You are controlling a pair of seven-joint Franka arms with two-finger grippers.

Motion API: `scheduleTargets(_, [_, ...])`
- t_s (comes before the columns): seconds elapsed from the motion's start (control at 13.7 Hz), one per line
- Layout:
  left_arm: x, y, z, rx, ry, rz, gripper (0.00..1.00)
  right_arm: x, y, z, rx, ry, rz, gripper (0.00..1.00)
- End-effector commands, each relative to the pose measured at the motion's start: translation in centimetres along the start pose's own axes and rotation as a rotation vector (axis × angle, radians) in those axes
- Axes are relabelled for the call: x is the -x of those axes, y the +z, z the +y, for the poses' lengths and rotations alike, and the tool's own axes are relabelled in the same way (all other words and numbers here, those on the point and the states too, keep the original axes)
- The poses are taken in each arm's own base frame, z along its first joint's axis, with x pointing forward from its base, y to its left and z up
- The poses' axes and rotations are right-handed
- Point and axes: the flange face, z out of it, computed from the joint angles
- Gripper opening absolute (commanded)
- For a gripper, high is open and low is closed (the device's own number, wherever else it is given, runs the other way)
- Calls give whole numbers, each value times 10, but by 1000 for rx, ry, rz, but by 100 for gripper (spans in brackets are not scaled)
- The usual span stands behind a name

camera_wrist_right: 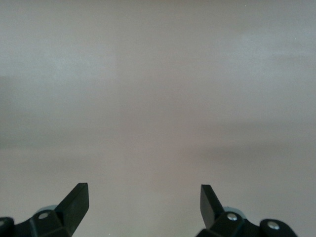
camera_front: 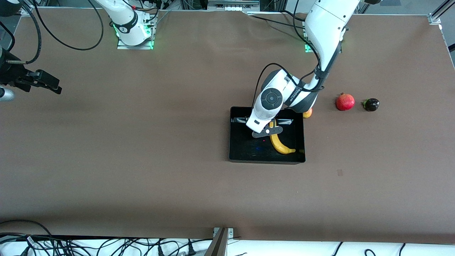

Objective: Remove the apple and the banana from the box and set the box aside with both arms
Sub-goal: 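Lift the apple out of the tray with the left gripper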

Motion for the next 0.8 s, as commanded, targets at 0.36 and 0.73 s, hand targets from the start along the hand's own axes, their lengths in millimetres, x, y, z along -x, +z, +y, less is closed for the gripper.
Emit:
scheduleTargets(0.36, [-14, -98, -13, -43, 17, -44, 0, 2, -5, 2, -8, 8, -15, 100])
scheduleTargets(0.73, [-68, -203, -103, -16, 46, -55, 0, 1, -4, 2, -8, 8, -15, 100])
